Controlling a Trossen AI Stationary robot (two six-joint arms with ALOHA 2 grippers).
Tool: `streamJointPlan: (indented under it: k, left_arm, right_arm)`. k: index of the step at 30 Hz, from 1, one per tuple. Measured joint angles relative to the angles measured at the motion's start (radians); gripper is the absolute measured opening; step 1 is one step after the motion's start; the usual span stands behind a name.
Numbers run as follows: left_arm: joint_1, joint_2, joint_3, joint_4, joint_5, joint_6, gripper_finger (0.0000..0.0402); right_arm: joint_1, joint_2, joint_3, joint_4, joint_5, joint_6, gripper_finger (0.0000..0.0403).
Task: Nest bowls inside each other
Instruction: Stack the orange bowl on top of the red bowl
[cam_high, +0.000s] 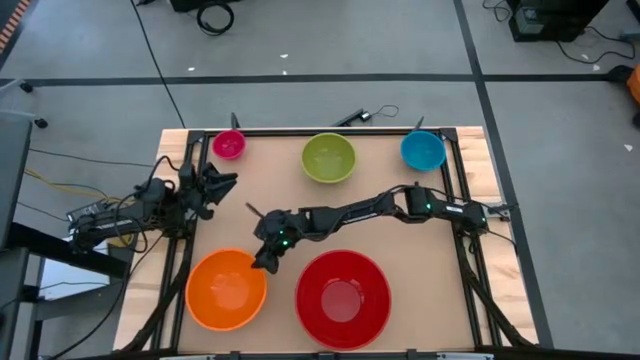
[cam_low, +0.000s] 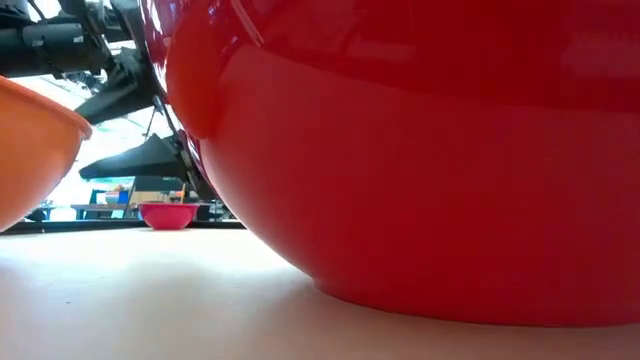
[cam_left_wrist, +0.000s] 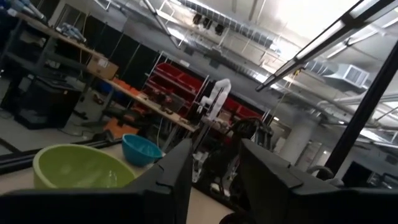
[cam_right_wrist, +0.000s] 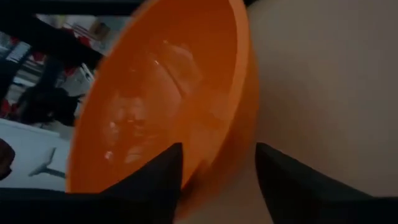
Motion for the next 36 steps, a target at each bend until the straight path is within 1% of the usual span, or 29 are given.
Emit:
streamJointPlan:
  k: [2, 6, 7, 8, 12, 15, 17, 19, 20, 22, 25, 28, 31, 33, 36]
  left_arm:
    - [0.0, 0.0, 0.0, -0.013, 0.0, 0.0, 0.0135]
    - [0.0, 0.0, 0.0, -0.013, 0.0, 0.002, 0.0135]
    - [0.0, 0.0, 0.0, -0.012, 0.0, 0.002, 0.0135]
    - [0.0, 0.0, 0.0, -0.012, 0.0, 0.003, 0.0135]
    - [0.0, -0.001, 0.006, 0.017, 0.0, 0.003, 0.0135]
    - [0.0, 0.0, 0.071, 0.013, -0.003, 0.066, 0.0135]
    - [0.0, -0.002, 0.139, -0.036, -0.012, 0.129, 0.0135]
    - [0.0, -0.002, 0.22, -0.148, -0.035, 0.182, 0.0135]
    - [0.0, -0.001, 0.261, -0.213, -0.05, 0.203, 0.0135]
    - [0.0, 0.0, 0.333, -0.332, -0.067, 0.229, 0.0135]
    - [0.0, 0.001, 0.394, -0.466, -0.089, 0.245, 0.0135]
    - [0.0, 0.007, 0.403, -0.509, -0.1, 0.242, 0.0135]
    - [0.0, 0.024, 0.387, -0.517, -0.1, 0.238, 0.0135]
    - [0.0, 0.046, 0.371, -0.521, -0.104, 0.238, 0.0135]
    - [0.0, 0.086, 0.348, -0.506, -0.119, 0.237, 0.0135]
  right_arm:
    - [0.002, -0.001, 0.0, -0.033, 0.012, -0.011, 0.0152]
    - [0.004, 0.0, -0.002, -0.071, 0.024, -0.018, 0.0047]
    - [0.004, 0.0, -0.002, -0.064, 0.023, -0.03, 0.0028]
    - [0.003, 0.0, -0.002, -0.06, 0.016, -0.036, 0.0022]
    - [-0.001, -0.015, -0.003, -0.056, 0.078, 0.024, 0.003]
    - [-0.029, -0.049, -0.004, -0.068, 0.153, 0.046, 0.0023]
    - [-0.048, -0.095, -0.004, -0.075, 0.216, 0.044, 0.0023]
    - [-0.074, -0.162, -0.004, -0.118, 0.239, 0.014, 0.0023]
    - [-0.088, -0.202, -0.003, -0.16, 0.245, -0.009, 0.0023]
    - [-0.117, -0.281, 0.001, -0.301, 0.249, -0.082, 0.0023]
    - [-0.149, -0.397, 0.0, -0.577, 0.258, -0.213, 0.0023]
    - [-0.157, -0.494, -0.003, -0.82, 0.258, -0.282, 0.0023]
    - [-0.117, -0.576, -0.018, -1.057, 0.245, -0.286, 0.0023]
    - [-0.072, -0.613, -0.064, -1.156, 0.284, -0.282, 0.0023]
    - [-0.016, -0.671, -0.158, -1.15, 0.29, -0.223, 0.0023]
